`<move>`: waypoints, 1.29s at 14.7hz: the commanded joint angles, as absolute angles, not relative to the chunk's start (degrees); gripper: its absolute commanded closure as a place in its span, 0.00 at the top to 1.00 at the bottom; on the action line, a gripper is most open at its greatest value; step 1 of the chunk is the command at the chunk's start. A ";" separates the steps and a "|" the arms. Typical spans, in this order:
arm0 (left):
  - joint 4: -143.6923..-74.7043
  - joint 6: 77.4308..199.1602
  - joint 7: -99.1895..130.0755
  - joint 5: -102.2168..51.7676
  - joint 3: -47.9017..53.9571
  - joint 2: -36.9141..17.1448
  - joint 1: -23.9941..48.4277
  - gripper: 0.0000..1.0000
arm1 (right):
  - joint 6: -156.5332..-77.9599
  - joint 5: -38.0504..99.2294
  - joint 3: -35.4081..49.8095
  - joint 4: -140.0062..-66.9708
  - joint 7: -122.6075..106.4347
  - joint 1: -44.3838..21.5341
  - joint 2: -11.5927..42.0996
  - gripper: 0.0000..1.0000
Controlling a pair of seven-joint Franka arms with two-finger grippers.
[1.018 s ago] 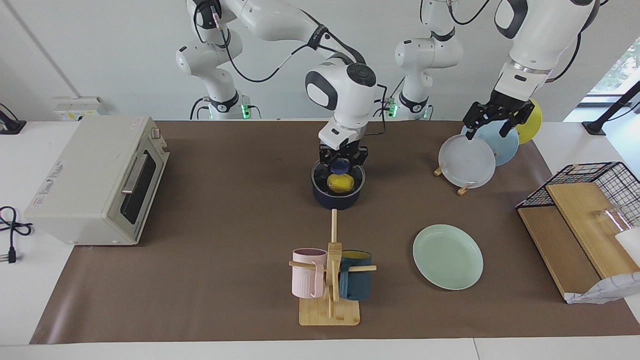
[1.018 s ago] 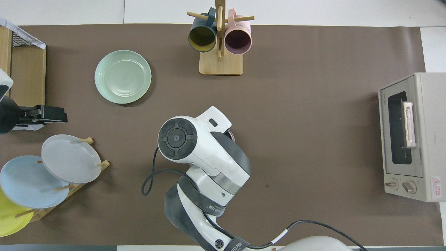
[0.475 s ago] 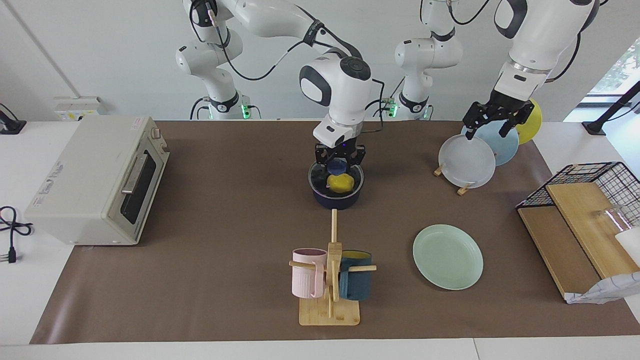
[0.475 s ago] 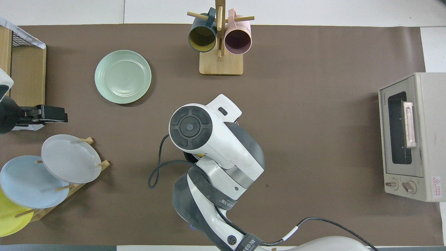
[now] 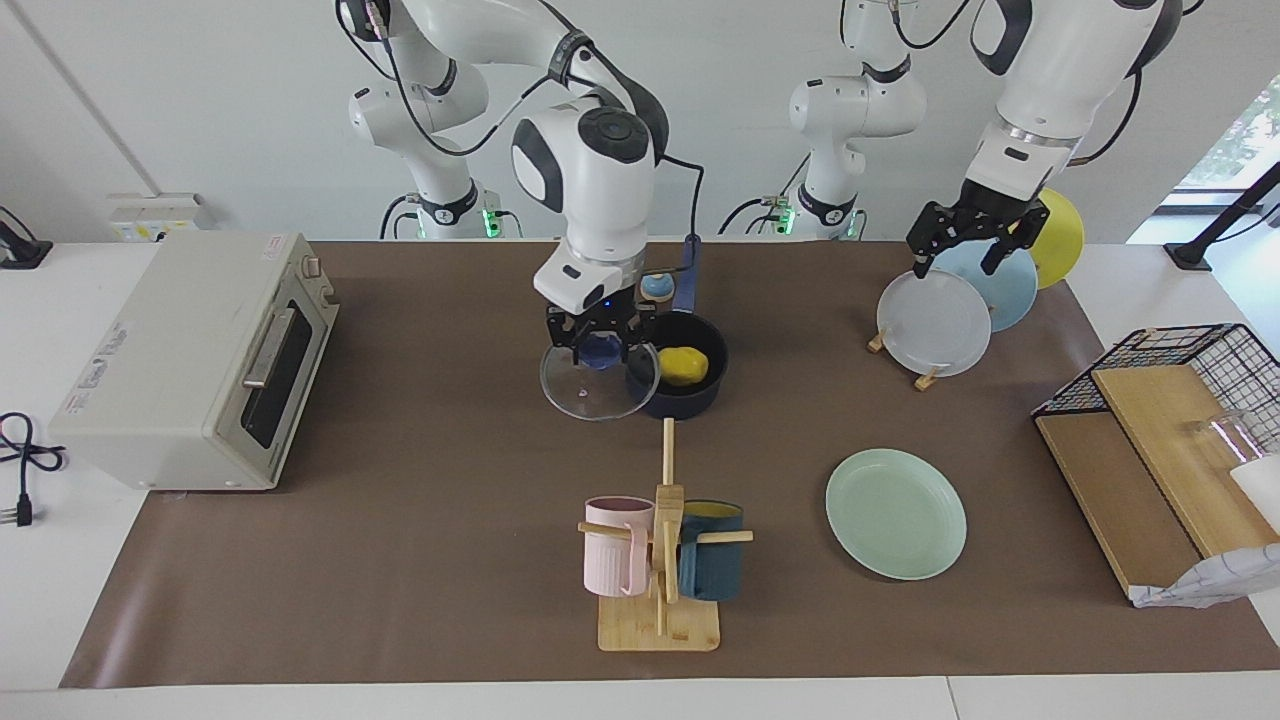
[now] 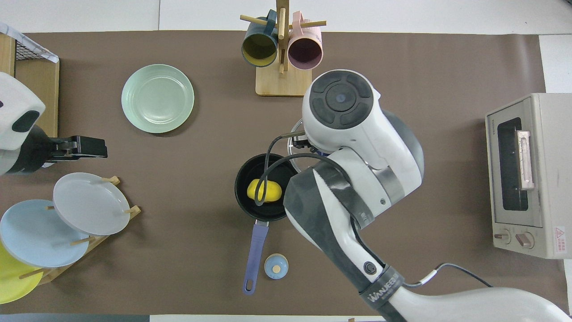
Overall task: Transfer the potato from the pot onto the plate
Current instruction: 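Lift the lid off the saucepan while the left gripper moves in, then set the lid on the table while the left gripper reaches the potato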
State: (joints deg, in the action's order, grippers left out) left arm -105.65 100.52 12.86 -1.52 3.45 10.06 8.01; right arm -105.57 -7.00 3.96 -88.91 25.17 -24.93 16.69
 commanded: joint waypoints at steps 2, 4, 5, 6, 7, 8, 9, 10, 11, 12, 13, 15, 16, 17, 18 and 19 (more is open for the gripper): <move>-108.02 106.33 29.31 -1.85 3.25 9.32 18.17 1.00 | -103.89 -6.59 4.75 -90.78 12.95 -15.41 14.50 0.53; -108.37 109.75 37.58 -1.85 3.25 6.52 23.79 1.00 | -104.24 -5.37 4.75 -92.71 7.85 -10.75 13.80 0.53; -108.63 112.82 41.10 -1.85 3.25 5.29 26.08 1.00 | -104.76 -5.01 4.75 -94.64 5.04 -8.20 13.36 0.53; -108.89 115.55 44.44 -1.85 3.25 3.79 27.76 1.00 | -106.24 -4.31 4.75 -97.53 1.79 -5.13 12.23 0.53; -108.90 117.40 47.69 -1.85 3.25 1.95 29.25 1.00 | -108.70 -3.18 4.75 -100.34 -1.11 -3.01 11.43 0.53; -108.72 119.60 51.38 -1.85 3.16 -0.50 31.18 1.00 | -111.94 -2.64 4.75 -104.29 -3.75 -1.16 10.21 0.53; -108.81 122.14 54.03 -1.85 3.16 -3.22 32.85 1.00 | -115.37 -2.55 4.75 -108.07 -5.43 0.16 8.98 0.53; -108.98 123.99 55.27 -1.85 3.08 -5.43 34.09 1.00 | -118.45 -2.55 4.66 -111.24 -5.97 0.44 7.92 0.53; -109.07 125.32 55.37 -1.85 3.08 -7.28 34.28 1.00 | -121.17 -2.55 4.66 -113.88 -6.15 0.44 7.13 0.53; -109.25 126.12 55.46 -1.85 3.08 -8.08 34.36 1.00 | -123.29 -2.55 4.66 -116.26 -6.50 0.53 6.34 0.53; -109.68 126.56 55.98 -1.85 3.08 -8.17 34.37 1.00 | -125.57 -2.55 4.57 -118.37 -7.55 0.53 5.89 0.53; -111.52 128.14 56.86 -1.85 3.16 -8.00 34.89 1.00 | -130.32 -2.55 4.57 -121.89 -8.09 1.92 5.10 0.53; -112.58 129.19 57.04 -1.85 3.08 -8.17 35.68 1.00 | -131.47 -2.55 4.57 -123.38 -8.26 2.19 5.10 0.53; -114.24 130.24 58.09 -1.85 3.08 -8.17 36.47 1.00 | -133.05 -2.55 4.57 -124.36 -8.26 2.28 5.10 0.53; -115.74 131.56 59.66 -1.85 3.08 -8.09 37.08 1.00 | -133.76 -2.55 4.48 -125.15 -8.26 2.29 5.10 0.53; -116.62 132.36 60.63 -1.85 3.16 -8.00 37.09 1.00 | -134.12 -2.55 4.48 -125.59 -8.09 2.29 5.10 0.53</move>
